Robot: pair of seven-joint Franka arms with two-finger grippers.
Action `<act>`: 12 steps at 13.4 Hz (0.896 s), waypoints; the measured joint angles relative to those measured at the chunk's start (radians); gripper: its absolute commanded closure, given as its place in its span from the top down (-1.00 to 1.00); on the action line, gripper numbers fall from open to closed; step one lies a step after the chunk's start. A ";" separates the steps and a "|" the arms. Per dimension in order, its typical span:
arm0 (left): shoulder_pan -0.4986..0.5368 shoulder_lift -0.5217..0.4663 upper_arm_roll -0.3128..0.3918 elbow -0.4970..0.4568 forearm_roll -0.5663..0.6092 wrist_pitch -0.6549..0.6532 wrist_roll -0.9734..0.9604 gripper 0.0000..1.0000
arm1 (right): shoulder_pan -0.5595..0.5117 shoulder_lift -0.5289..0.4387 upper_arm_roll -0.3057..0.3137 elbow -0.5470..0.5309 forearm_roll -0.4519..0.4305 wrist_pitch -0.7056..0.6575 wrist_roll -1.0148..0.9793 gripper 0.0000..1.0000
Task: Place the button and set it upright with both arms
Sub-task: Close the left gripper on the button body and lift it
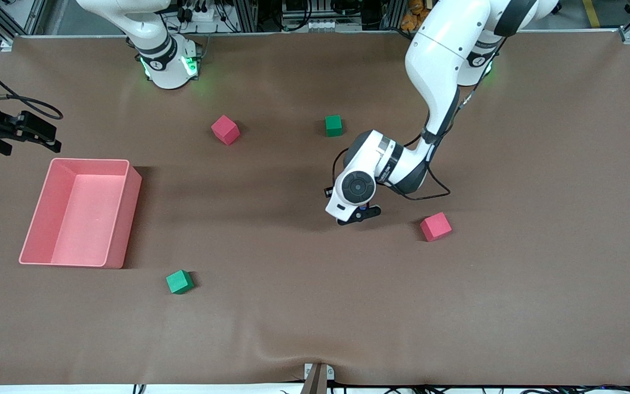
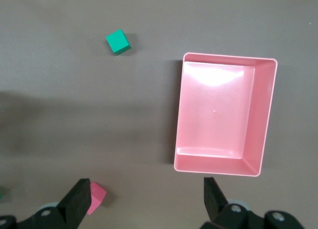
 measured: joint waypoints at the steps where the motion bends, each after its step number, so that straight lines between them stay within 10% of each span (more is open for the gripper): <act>1: 0.000 0.000 0.000 -0.002 0.000 0.000 0.000 0.60 | 0.000 0.000 0.000 0.000 0.000 0.000 0.000 1.00; 12: -0.002 -0.001 0.001 -0.017 0.000 0.003 -0.002 -0.02 | -0.001 0.001 -0.002 0.000 0.000 0.002 0.001 1.00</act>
